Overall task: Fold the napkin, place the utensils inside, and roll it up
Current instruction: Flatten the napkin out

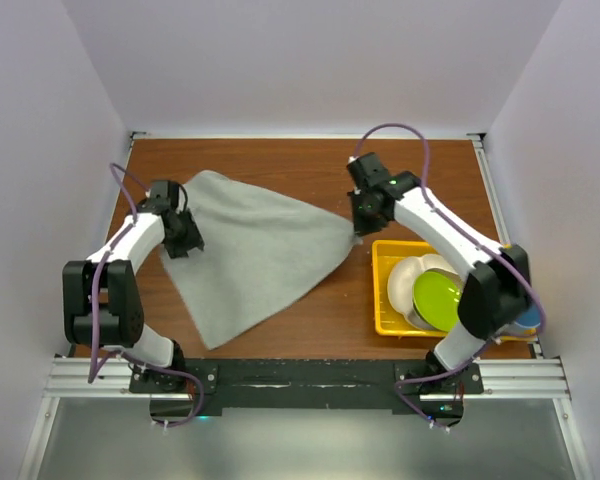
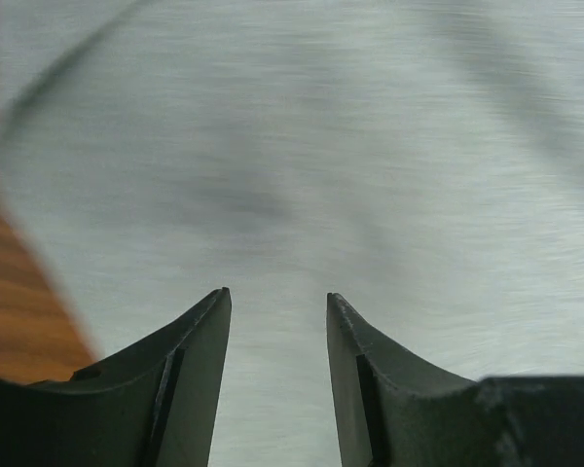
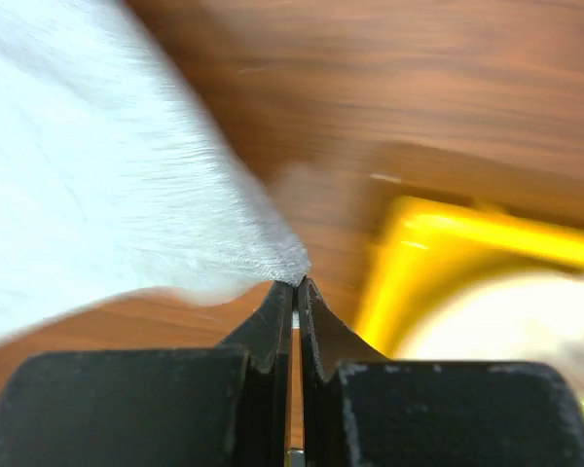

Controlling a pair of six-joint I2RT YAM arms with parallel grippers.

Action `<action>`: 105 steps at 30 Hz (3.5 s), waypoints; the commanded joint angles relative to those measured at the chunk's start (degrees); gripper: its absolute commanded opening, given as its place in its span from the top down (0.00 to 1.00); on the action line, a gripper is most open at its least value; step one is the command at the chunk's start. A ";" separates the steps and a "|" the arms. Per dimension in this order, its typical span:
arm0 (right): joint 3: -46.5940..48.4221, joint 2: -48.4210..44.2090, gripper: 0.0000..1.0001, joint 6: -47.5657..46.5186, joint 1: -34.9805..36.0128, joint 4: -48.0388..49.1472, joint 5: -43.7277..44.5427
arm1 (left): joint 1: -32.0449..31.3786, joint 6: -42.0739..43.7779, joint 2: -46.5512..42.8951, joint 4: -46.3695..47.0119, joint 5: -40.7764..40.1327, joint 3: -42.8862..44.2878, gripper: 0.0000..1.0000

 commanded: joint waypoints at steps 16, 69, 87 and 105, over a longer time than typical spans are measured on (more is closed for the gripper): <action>6.12 -1.17 1.00 -2.09 1.32 1.55 -1.84 | -24.78 -16.56 -15.79 -6.47 1.60 -13.06 0.48; 41.88 -6.42 1.00 -5.44 -3.51 1.09 -13.26 | -45.82 1.69 -1.76 -31.54 -58.34 66.79 1.00; 30.03 -32.89 1.00 3.69 -3.34 18.07 -36.74 | -45.82 21.76 -31.28 3.64 -48.61 57.42 1.00; 19.73 0.38 1.00 4.50 -8.60 5.50 -7.90 | -19.30 8.04 2.98 2.03 -38.14 31.25 1.00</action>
